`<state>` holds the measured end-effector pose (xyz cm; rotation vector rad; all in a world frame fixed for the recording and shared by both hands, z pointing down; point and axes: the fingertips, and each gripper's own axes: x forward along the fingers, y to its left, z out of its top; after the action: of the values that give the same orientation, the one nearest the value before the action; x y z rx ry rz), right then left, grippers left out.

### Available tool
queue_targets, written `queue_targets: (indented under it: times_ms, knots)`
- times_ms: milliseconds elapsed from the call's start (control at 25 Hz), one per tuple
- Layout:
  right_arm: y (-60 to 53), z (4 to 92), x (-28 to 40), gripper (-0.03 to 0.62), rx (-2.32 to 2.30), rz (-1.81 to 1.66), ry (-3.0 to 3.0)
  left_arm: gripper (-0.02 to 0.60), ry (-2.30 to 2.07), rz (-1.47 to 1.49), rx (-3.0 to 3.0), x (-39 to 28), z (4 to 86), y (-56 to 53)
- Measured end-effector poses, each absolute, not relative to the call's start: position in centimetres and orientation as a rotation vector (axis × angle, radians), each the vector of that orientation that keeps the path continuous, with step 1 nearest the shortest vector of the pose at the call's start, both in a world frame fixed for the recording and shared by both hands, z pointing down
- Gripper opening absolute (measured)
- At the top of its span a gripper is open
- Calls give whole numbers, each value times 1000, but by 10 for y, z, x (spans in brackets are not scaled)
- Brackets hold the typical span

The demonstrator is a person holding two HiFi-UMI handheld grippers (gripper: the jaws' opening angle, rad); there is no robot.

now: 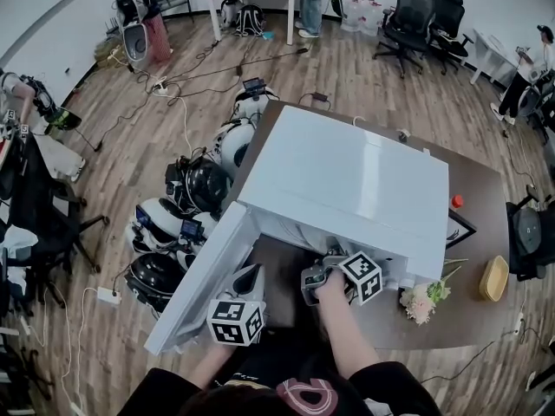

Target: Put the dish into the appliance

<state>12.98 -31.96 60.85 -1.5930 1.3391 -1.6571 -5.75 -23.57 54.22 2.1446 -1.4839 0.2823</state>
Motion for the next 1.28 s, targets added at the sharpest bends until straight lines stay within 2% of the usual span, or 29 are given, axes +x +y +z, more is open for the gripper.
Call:
queue_targets:
  times_ms: [1280]
  knots:
    - [-353, 603, 116, 42, -1790, -1513, 1712, 9, -1460, 349, 2123, -57, 555, -240]
